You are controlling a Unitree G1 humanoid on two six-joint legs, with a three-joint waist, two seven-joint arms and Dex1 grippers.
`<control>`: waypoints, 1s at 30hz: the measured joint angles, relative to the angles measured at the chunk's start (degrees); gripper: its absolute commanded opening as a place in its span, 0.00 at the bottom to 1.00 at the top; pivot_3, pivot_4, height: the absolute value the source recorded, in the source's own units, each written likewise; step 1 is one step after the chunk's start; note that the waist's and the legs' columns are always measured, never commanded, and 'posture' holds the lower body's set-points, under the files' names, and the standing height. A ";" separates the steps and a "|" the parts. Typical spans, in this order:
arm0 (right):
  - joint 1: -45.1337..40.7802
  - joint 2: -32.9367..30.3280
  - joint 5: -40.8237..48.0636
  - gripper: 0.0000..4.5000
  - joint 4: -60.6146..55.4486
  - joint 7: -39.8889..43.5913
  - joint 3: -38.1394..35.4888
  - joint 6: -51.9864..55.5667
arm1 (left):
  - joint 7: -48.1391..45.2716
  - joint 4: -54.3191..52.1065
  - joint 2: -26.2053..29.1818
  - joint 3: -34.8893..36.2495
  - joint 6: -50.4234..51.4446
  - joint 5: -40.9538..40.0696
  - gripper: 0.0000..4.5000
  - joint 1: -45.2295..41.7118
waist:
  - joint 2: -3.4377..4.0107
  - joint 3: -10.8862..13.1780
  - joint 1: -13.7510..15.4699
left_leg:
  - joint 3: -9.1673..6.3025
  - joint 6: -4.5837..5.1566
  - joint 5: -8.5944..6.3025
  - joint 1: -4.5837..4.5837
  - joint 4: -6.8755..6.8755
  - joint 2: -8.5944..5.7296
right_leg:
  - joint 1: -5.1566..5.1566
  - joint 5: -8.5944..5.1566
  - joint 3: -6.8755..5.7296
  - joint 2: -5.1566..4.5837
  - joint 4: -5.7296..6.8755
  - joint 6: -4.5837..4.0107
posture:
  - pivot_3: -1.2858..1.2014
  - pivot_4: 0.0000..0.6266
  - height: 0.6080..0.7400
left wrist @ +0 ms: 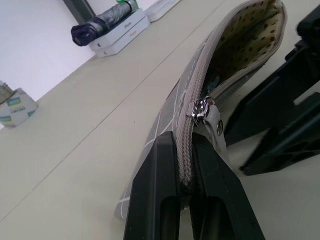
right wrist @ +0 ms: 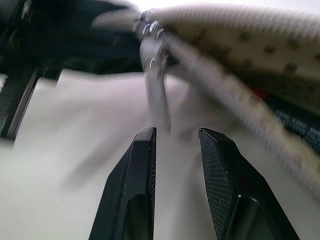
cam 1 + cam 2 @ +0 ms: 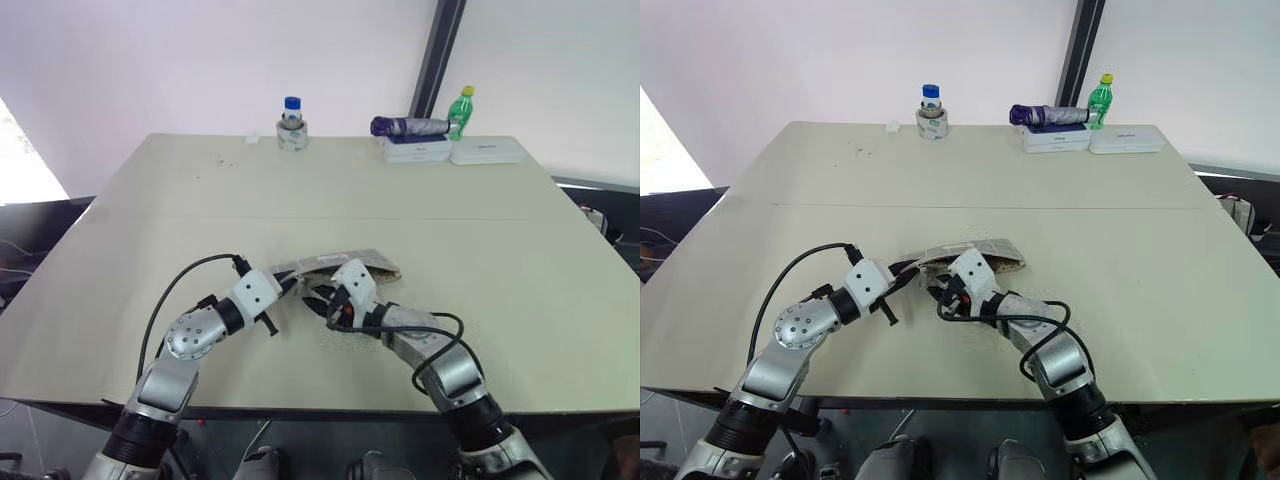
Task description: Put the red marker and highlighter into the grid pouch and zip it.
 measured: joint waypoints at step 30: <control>2.99 -15.65 4.32 0.01 -0.77 11.26 -6.01 -1.08 | -1.24 5.66 8.91 4.18 -6.83 -0.11 0.00 1.18 | 0.00 0.00 -0.04 | 0.00 0.01 -0.01 0.00 -0.04 0.01 | -0.03 -0.01 0.00 -0.03 -0.02 -0.01 | 0.52 0.24 0.98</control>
